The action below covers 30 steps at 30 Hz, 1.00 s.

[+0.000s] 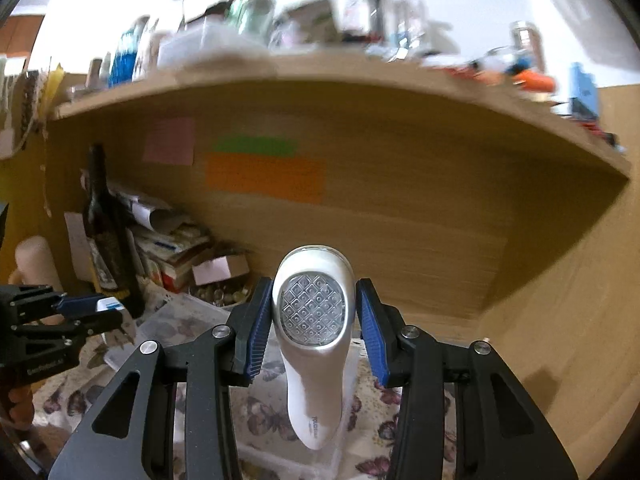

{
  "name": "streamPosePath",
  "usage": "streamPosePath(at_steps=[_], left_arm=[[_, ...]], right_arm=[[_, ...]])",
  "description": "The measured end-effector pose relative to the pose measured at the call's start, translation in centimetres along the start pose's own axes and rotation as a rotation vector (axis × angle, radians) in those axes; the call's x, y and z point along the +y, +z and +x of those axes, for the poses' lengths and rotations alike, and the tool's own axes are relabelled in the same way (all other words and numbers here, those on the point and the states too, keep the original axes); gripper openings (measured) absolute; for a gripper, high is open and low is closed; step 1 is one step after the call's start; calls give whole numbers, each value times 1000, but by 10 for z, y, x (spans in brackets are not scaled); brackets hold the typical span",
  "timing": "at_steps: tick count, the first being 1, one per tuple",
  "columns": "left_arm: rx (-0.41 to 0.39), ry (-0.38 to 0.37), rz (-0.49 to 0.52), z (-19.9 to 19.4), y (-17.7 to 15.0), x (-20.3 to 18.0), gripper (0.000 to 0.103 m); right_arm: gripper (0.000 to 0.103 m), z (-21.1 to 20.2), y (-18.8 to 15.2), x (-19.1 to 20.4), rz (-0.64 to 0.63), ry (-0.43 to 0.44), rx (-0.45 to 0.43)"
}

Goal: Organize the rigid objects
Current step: 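Lower plug adapter into clear box with left tool while right drops lint remover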

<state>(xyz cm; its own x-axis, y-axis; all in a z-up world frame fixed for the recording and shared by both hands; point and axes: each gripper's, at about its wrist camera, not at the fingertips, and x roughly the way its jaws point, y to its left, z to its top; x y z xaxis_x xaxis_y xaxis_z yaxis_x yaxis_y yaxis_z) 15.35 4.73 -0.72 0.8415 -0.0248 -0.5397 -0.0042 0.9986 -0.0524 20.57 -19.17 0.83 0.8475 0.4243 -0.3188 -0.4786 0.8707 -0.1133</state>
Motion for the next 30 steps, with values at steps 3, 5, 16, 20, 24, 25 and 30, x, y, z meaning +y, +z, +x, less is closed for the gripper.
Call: streamPosePath(at_steps=[3, 5, 16, 20, 24, 25, 30], left_arm=[[46, -10, 10, 21, 1, 0, 28], [68, -12, 19, 32, 0, -2, 28], [165, -20, 59, 78, -10, -11, 28], [175, -15, 48, 84, -11, -9, 28], [174, -10, 34, 84, -11, -7, 28], [171, -9, 33, 82, -11, -7, 28], [145, 0, 32, 71, -10, -7, 34]], right_arm=[[38, 17, -4, 13, -20, 8, 53], [38, 29, -8, 19, -23, 18, 98], [38, 86, -33, 38, -47, 73, 315], [38, 103, -38, 39, -22, 114, 387], [37, 112, -45, 44, -32, 107, 427], [37, 111, -45, 45, -32, 115, 429], [38, 96, -37, 45, -38, 119, 404]])
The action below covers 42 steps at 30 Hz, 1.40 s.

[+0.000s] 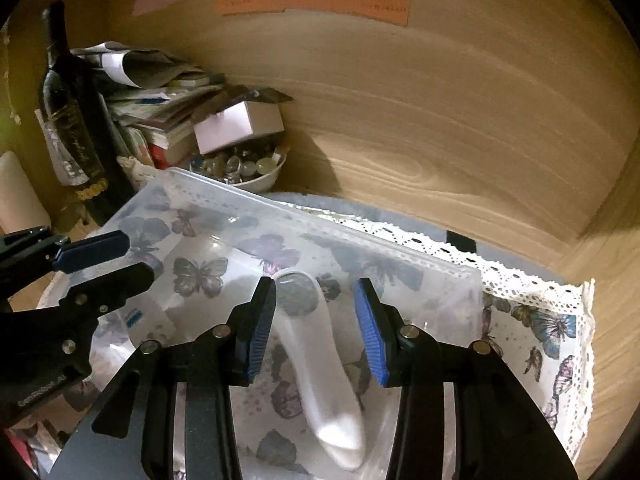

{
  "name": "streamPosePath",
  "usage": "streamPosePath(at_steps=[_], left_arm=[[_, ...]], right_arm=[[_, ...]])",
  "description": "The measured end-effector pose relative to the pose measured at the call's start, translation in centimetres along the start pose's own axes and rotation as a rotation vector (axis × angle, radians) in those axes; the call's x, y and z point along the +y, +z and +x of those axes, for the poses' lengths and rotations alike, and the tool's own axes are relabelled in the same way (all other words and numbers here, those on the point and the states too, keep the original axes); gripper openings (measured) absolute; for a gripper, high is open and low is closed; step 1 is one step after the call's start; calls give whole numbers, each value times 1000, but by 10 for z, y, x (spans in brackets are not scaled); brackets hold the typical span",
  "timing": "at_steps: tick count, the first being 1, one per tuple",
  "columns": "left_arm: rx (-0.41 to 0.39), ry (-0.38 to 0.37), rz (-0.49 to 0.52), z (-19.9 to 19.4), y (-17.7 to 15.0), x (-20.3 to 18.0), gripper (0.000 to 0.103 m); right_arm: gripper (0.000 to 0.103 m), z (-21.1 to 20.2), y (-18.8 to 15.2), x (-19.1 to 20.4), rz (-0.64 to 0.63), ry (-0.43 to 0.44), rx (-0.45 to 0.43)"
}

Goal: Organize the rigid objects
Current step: 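Lower plug adapter into clear box with left tool while right drops lint remover, then grasp a small black part with left tool while right tool grasps silver key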

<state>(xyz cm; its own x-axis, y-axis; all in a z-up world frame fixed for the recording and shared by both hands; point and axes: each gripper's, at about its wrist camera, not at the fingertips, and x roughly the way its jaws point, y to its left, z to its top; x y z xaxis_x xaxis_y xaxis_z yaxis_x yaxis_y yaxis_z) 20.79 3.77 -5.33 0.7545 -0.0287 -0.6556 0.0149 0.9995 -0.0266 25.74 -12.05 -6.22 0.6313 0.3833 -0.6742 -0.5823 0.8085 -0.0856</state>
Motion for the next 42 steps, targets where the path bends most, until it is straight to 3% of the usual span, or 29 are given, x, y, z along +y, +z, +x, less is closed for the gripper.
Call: streamPosePath(at_steps=[3, 5, 6, 7, 8, 11, 16, 20, 32, 42], left_arm=[[-31, 4, 3, -16, 1, 0, 40], [-73, 12, 5, -33, 2, 0, 57], [-97, 22, 5, -42, 1, 1, 70], [-121, 32, 3, -50, 1, 1, 80], [-154, 45, 3, -61, 0, 0, 86], [-208, 60, 10, -88, -5, -1, 99], [-228, 69, 13, -112, -24, -1, 102], [-172, 66, 4, -110, -49, -2, 102], [31, 62, -32, -93, -130, -11, 102], [89, 74, -55, -73, -161, -30, 102]], right_arm=[[40, -15, 0, 4, -2, -8, -36], [50, -32, -3, 5, -2, -13, -75], [54, -45, -5, 6, -1, -16, -102], [63, -51, -6, 7, -1, -18, -120], [73, -59, -7, 8, -1, -22, -140], [85, -87, -18, 8, 9, -27, -203], [92, -118, -47, 6, 36, -12, -241], [93, -125, -77, 9, 57, -15, -240], [93, -105, -148, 14, 115, 15, -106], [91, -74, -164, 21, 114, 45, -1]])
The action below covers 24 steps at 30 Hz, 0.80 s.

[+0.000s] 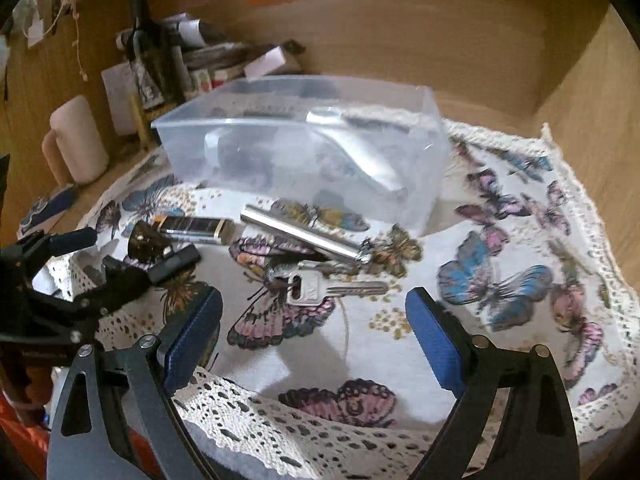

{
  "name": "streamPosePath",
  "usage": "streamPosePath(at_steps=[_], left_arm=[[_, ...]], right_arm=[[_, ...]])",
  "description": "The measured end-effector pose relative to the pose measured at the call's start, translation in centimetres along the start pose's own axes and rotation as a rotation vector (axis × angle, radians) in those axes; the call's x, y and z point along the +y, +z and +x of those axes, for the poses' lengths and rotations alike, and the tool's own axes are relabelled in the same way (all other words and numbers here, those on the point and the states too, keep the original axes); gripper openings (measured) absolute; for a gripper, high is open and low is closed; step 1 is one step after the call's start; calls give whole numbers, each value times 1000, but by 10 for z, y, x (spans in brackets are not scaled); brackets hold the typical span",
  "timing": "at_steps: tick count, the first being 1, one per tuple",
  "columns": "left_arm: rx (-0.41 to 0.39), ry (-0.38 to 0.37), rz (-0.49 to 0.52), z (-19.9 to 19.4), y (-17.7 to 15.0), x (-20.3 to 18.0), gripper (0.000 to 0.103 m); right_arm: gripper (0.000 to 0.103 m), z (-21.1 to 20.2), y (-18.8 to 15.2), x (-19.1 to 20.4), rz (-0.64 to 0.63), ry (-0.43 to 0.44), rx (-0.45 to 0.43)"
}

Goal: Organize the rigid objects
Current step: 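Grasp a small black part with left tool while right tool grasps silver key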

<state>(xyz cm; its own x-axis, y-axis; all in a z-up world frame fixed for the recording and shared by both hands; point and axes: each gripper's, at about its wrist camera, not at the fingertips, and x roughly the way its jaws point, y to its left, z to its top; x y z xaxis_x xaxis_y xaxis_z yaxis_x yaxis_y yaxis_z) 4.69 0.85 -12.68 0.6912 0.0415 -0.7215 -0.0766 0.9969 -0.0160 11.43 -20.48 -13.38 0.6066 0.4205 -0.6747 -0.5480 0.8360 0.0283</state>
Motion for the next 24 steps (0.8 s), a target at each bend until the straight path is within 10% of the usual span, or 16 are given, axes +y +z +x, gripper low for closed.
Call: streamPosePath(at_steps=[13, 24], left_arm=[[-46, -28, 29, -1, -7, -7, 60], [-78, -43, -15, -18, 5, 10, 59]], right_arm=[[59, 23, 4, -6, 4, -14, 47], [59, -3, 6, -9, 42, -31, -50]])
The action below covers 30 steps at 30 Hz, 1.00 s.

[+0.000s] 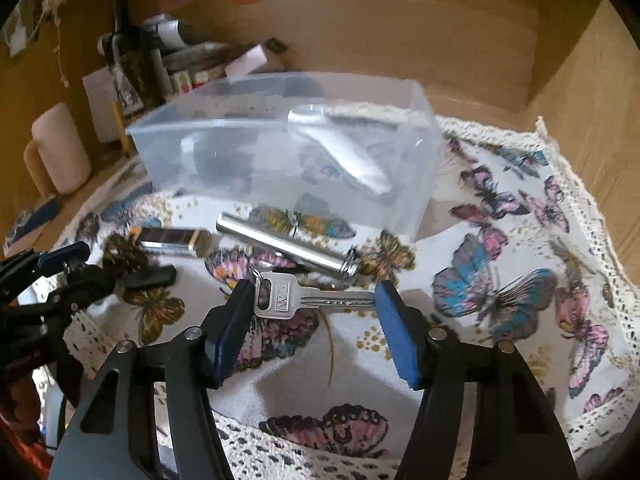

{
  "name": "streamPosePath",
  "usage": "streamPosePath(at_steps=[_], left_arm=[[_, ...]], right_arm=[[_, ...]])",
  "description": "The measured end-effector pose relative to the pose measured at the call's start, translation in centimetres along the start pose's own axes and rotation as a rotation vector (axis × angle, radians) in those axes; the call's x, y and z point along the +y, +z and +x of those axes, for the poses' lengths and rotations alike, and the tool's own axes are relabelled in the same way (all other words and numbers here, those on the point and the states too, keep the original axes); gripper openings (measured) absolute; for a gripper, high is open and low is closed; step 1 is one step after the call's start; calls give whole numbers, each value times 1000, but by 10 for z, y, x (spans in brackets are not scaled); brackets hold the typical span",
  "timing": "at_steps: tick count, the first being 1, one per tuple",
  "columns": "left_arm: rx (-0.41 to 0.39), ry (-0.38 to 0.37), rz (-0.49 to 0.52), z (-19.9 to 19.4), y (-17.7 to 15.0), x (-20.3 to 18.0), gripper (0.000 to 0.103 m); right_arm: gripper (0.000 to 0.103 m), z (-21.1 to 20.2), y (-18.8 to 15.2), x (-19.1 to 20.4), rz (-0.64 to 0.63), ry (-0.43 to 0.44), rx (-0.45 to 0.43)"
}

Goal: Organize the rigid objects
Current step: 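Grasp a small black part with left tool while right tool grasps silver key, then release black part into clear box with left tool while right drops key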

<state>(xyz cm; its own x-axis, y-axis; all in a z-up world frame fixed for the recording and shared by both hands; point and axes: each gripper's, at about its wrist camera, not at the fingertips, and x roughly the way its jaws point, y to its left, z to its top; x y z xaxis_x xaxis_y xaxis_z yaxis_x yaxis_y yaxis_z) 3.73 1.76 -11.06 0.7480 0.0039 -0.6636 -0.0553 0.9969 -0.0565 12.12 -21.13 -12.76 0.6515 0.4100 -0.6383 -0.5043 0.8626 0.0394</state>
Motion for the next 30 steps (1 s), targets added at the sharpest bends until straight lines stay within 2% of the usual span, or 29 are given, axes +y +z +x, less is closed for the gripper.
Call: streamPosePath(at_steps=[6, 11, 18, 22, 25, 30], left_arm=[[-90, 31, -11, -18, 21, 6, 59], [-149, 1, -4, -28, 47, 9, 59], [-215, -2, 19, -29, 87, 10, 59], [-206, -15, 17, -19, 109, 13, 59], [-167, -46, 15, -4, 123, 12, 59], [-98, -87, 35, 26, 140, 7, 59]], right_arm=[[59, -28, 16, -6, 10, -10, -98], [59, -43, 36, -9, 11, -16, -166], [59, -52, 74, -8, -9, -57, -254], [59, -56, 96, -13, 0, -47, -301], [59, -53, 109, -13, 1, -36, -318], [59, -36, 123, -10, 1, -5, -299]])
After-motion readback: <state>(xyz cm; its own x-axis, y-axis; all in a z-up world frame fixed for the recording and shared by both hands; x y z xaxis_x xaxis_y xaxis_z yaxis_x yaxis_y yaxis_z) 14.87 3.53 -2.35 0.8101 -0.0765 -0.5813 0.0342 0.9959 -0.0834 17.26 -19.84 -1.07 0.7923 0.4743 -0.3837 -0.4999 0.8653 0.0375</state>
